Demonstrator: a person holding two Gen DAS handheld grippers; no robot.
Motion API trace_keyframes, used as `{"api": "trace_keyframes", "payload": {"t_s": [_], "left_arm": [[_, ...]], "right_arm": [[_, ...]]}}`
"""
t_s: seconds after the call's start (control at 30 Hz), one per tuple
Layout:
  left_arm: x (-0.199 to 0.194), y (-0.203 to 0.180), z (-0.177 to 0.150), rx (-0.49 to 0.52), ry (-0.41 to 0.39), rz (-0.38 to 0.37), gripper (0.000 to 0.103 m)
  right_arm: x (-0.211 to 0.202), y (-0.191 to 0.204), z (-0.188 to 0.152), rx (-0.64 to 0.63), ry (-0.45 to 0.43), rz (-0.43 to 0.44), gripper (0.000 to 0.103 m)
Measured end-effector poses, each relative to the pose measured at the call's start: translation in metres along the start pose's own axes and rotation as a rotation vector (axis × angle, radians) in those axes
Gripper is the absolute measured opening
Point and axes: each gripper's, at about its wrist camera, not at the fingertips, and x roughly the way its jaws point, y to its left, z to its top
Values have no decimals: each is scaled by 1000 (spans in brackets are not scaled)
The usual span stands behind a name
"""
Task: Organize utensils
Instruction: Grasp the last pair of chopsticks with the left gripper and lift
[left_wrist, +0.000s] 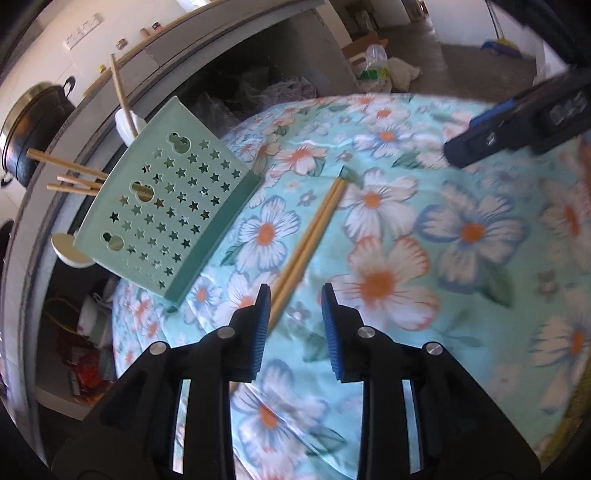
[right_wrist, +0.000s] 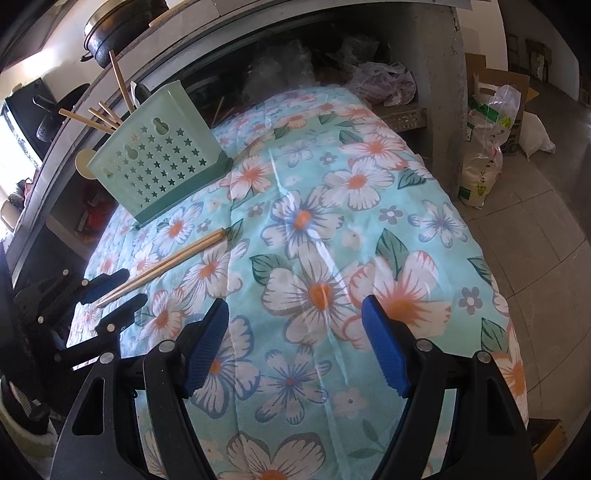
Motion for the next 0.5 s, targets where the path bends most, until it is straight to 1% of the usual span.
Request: {"api": "trace_keyframes", "payload": {"t_s": [0.07,0.1,0.13,0.17,0.23,0.27,0.4,0.5], "left_arm": [[11,-3,1,52,12,20,26],[14,-4,0,67,16,21,24],[19,-6,0,87,17,20,19],[21,-7,0,100,18,22,17],[23,-11,0,141,12,49,12],[24,-12,0,157,12,63,8],[23,-11,-1,175,0,66,6],[22,-14,-3,206,-11,79,5]], "right_arm": [[0,0,0,1,0,2,73],[0,0,0,1,0,2,73],[1,0,0,1,1,3,73],[1,0,0,2,3,3,73],[2,0,0,3,5,3,73],[2,0,0,3,6,3,73],[2,0,0,2,6,3,73],[3,1,0,1,6,4,73]]}}
